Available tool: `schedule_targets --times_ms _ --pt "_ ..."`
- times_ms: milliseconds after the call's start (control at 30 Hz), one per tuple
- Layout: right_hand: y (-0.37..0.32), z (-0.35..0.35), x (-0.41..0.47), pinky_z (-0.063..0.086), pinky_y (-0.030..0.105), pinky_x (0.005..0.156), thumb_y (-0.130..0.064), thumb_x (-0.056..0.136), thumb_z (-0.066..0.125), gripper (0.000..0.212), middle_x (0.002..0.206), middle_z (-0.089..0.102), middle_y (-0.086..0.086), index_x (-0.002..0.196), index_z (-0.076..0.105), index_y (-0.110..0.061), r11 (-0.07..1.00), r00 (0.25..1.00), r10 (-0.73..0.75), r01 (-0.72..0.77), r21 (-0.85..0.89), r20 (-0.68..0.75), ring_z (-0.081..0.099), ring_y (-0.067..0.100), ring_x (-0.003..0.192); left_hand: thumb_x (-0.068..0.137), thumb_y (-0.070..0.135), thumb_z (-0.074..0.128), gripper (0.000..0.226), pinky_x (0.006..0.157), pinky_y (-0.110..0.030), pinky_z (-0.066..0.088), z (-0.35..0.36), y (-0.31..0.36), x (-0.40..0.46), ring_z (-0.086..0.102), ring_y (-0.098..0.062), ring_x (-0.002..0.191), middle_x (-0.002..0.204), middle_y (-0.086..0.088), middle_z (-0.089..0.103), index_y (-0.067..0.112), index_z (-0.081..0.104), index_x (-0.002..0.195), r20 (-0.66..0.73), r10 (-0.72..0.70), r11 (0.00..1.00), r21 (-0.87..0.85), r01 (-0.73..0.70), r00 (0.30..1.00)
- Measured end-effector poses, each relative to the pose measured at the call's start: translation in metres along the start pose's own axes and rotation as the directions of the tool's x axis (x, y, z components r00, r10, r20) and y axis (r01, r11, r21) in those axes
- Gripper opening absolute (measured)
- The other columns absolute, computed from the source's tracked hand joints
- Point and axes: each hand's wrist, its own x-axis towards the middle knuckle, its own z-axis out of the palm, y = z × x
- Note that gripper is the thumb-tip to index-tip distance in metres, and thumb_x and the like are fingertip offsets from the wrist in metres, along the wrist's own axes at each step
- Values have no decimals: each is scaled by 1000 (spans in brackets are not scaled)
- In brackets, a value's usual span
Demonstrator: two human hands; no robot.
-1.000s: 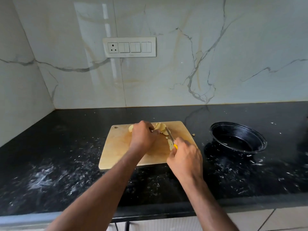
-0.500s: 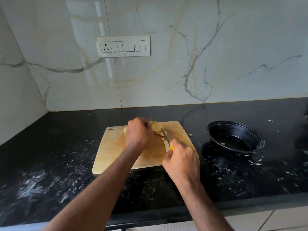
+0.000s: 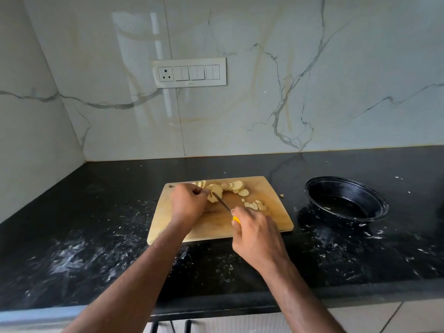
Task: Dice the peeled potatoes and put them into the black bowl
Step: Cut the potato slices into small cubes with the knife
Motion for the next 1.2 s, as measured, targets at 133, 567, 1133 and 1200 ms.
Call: schedule_targets --times_ms 133,567,1133,1200 --pt "0 1 2 44 20 63 -19 93 61 17 95 70 -4 110 61 -19 999 999 29 -28 -46 14 66 12 76 92 19 71 23 58 -32 51 -1 -4 2 60 -18 61 63 -5 66 12 72 70 9 -26 999 -41 26 1000" --pt "0 -2 3 54 24 70 -19 92 63 21 96 72 -3 113 64 -18 992 993 116 -115 -53 4 69 13 80 92 16 71 18 70 -30 51 -37 -11 1 62 -16 80 83 -1 71 15 75 75 122 -27 999 42 22 992" --pt "-6 -7 -20 48 18 64 -21 90 65 14 91 72 -8 103 69 -22 975 977 207 -203 85 -41 67 10 77 72 52 83 43 68 -20 46 -26 -13 -25 57 -1 84 88 21 63 40 74 113 433 260 843 334 -421 863" --pt "-7 -6 -21 47 17 63 -21 90 64 15 90 72 -8 105 69 -23 977 980 197 -194 83 -24 66 10 76 72 47 85 44 64 -15 40 -25 -14 -27 56 0 83 88 21 63 36 74 114 398 274 856 314 -411 876"
